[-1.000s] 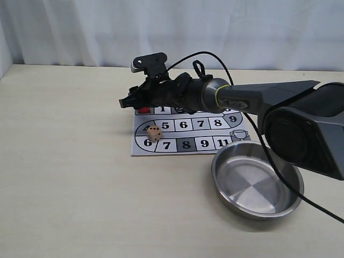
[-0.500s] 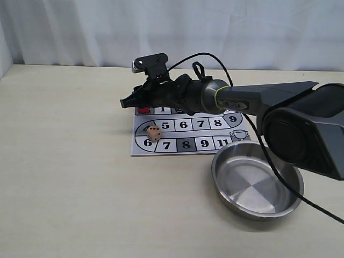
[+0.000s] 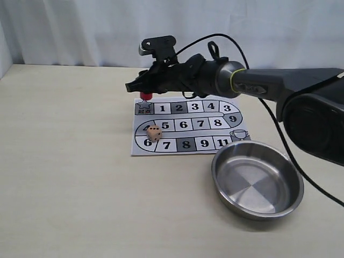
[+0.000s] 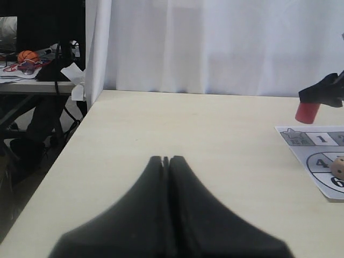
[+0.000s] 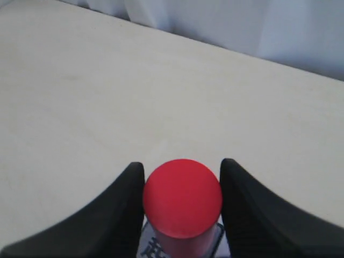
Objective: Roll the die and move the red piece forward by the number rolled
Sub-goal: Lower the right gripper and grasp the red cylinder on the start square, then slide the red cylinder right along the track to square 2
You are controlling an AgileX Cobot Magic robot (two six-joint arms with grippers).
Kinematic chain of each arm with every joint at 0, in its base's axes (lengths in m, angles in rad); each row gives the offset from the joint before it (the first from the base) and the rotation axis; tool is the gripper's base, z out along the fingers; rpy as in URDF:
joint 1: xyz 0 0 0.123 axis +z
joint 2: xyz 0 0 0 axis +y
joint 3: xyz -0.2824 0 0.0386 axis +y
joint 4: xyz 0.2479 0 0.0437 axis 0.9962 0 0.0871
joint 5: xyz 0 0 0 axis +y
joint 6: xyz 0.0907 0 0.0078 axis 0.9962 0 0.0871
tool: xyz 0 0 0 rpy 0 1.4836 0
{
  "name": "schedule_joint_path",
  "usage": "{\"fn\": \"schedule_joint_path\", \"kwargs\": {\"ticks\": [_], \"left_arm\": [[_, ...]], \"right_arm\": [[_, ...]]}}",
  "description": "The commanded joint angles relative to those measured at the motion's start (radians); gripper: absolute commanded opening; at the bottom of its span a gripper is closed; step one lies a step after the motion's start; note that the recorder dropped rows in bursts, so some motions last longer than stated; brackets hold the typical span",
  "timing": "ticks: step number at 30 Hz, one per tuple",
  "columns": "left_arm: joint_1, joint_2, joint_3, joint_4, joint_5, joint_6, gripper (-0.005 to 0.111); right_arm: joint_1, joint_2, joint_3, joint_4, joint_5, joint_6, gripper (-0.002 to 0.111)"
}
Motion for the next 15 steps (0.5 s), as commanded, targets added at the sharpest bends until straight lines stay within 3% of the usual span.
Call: {"fn": "schedule_joint_path", "kwargs": {"ticks": [1, 15], "left_arm": [[0.0, 0.0, 0.002, -0.004, -0.013, -0.004, 0.0], [0.0, 0.0, 0.002, -0.004, -0.013, -0.004, 0.0]], "right_arm": [[-0.04, -0.009, -0.003, -0.013, 0.086, -0.001, 0.004], [-0.054, -0.006, -0.003, -0.214, 0.156, 0.0, 0.004]]}}
